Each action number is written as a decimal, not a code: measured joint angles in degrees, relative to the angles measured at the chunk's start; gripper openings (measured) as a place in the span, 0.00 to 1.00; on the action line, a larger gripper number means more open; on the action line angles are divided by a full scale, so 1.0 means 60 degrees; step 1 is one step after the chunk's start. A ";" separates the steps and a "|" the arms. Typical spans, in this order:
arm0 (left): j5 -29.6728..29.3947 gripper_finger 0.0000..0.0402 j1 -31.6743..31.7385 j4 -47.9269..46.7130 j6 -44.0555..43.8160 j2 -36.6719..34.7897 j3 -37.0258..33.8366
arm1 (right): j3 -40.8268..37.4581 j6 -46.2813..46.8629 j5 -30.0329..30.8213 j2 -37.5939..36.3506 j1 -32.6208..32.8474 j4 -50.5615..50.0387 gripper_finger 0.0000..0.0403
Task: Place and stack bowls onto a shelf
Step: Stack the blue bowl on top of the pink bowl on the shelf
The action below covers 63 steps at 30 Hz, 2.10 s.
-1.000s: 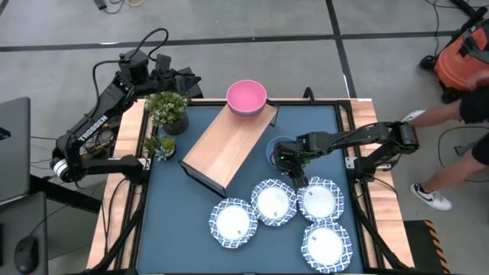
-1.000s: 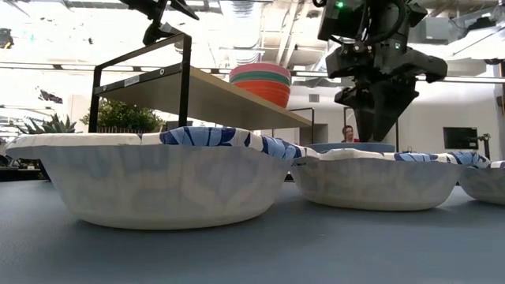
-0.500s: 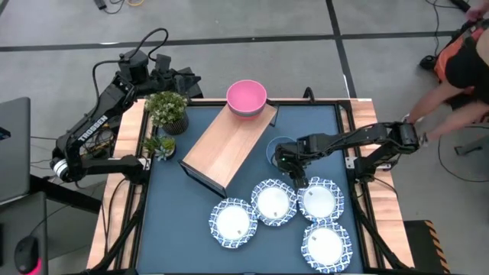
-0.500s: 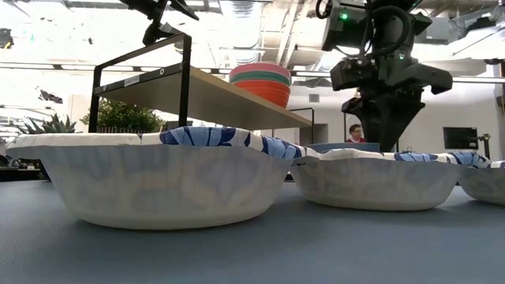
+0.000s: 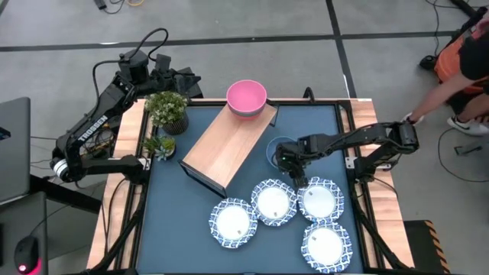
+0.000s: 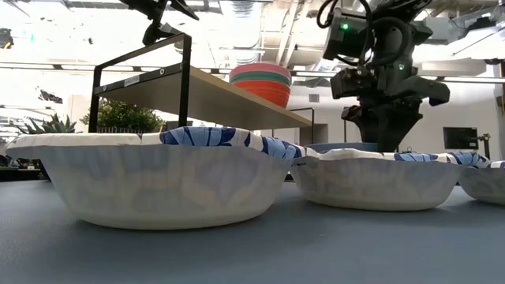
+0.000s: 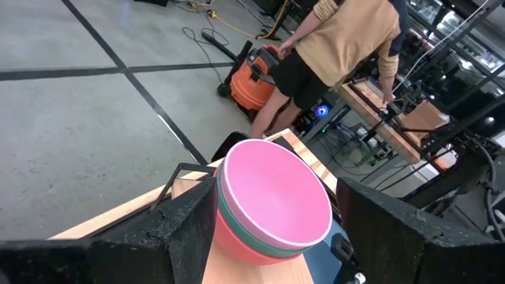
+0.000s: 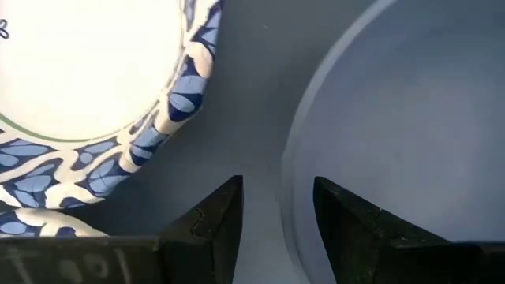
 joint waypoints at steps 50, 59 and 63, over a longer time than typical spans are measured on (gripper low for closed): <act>0.0294 0.61 -0.0009 0.0004 -0.0780 -0.0004 0.0000 | 0.1058 0.2459 0.0321 -0.4450 -0.0615 -0.0993 0.06; 0.0328 0.61 -0.0009 0.0004 -0.0765 -0.0004 0.0000 | 0.3914 0.0370 0.0988 -0.3788 -0.1487 -0.0539 0.06; 0.0328 0.61 -0.0009 0.0004 -0.0750 -0.0004 0.0000 | 0.5021 -0.0902 0.1201 -0.3169 -0.2115 0.0021 0.06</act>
